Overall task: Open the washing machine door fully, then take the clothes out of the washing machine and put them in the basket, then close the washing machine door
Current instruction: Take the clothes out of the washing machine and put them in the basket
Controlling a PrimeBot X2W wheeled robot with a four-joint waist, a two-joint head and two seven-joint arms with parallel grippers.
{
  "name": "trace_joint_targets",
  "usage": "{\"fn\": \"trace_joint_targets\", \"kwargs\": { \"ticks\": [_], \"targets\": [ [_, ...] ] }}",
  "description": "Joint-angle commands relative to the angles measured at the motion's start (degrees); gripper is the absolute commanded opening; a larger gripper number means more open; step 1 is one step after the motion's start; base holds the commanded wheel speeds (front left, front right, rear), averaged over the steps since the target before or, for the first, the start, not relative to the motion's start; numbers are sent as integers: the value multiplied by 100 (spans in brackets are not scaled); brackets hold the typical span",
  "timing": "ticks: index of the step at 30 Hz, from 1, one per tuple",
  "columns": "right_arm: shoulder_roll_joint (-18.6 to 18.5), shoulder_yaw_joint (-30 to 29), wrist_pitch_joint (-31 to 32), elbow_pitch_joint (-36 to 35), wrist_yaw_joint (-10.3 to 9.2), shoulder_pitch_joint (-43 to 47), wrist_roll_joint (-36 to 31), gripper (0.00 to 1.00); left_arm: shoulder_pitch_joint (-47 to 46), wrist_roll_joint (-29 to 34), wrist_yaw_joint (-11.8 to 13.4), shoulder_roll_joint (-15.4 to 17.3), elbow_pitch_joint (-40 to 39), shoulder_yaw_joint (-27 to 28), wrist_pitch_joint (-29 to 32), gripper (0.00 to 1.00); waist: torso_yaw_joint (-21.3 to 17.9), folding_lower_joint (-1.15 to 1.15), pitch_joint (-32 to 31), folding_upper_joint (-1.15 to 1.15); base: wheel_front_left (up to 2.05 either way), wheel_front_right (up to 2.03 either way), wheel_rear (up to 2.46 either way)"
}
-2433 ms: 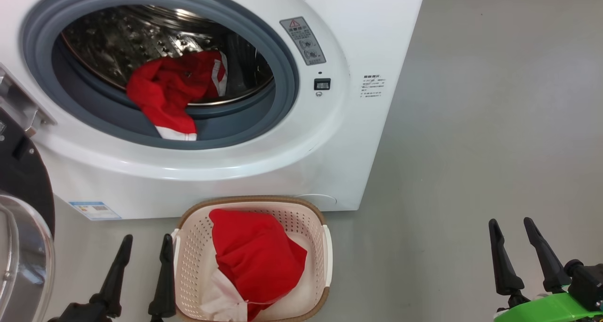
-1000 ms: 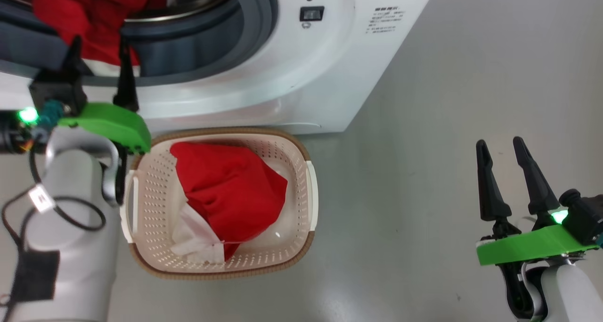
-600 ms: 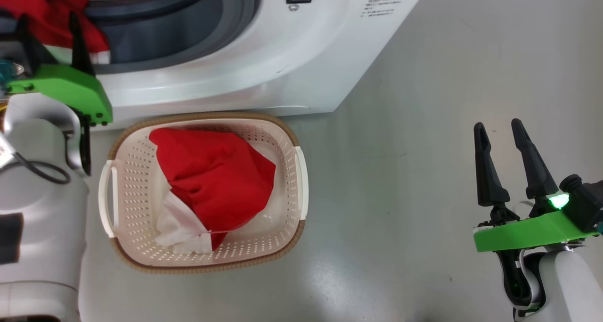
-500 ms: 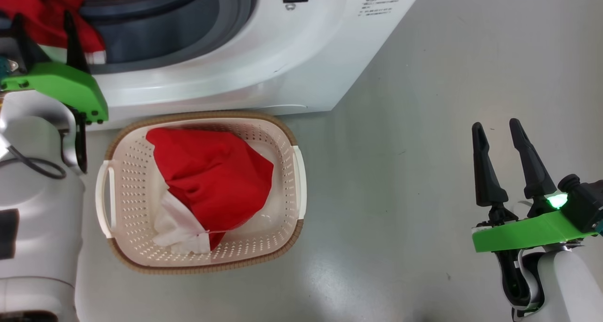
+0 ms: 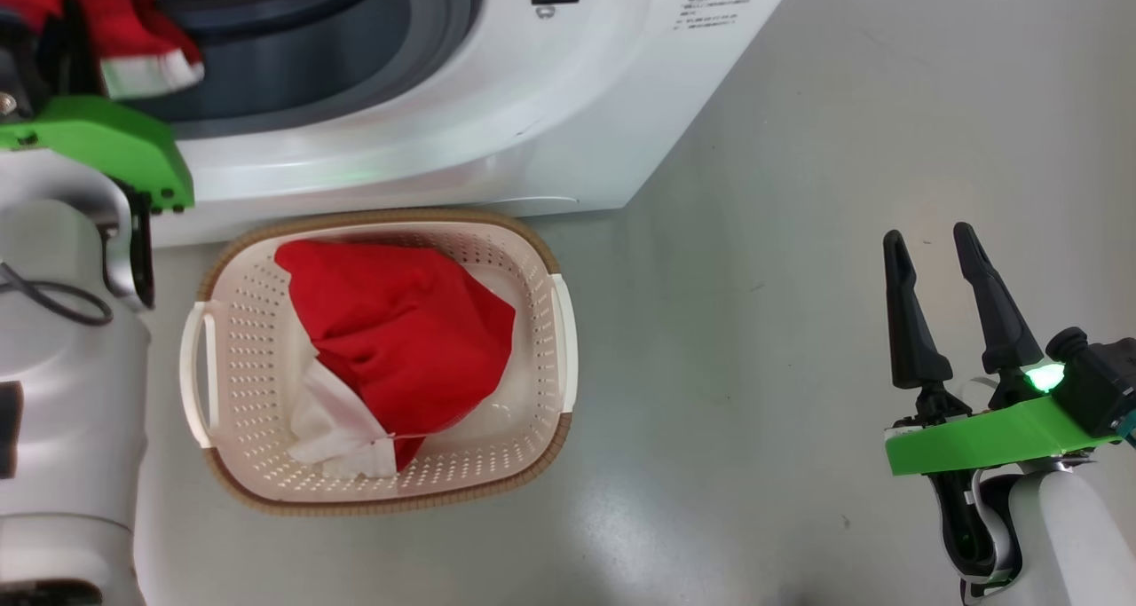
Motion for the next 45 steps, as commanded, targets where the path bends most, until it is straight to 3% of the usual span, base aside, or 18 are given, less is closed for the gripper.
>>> {"fn": "trace_joint_targets", "kwargs": {
  "ticks": [1,8,17,26,32,45],
  "targets": [
    [-6,98,-36,-135,28,-1,16,100,205,-24,20,229,-343,88,-28,0,36,0,-34,0,0,0,0],
    [-6,66,-36,-98,28,41,-34,100,1035,-138,-76,44,-1715,268,-28,0,185,0,-210,0,0,0,0],
    [-6,-15,-36,-57,28,196,-118,100,2342,-75,-352,-339,-4056,653,-28,0,385,0,-555,0,0,0,0],
    [-29,-102,-36,-9,28,402,-155,100,3291,-21,-516,-629,-5638,868,-28,0,539,0,-868,0,0,0,0],
    [-55,-102,-36,-12,28,450,-155,100,3788,-70,-500,-678,-6615,774,-28,0,584,0,-935,0,0,0,0],
    [-95,-101,-36,-25,28,454,-151,100,4364,-442,-130,-683,-8090,418,-28,0,598,0,-899,0,0,0,0]
  ]
}}
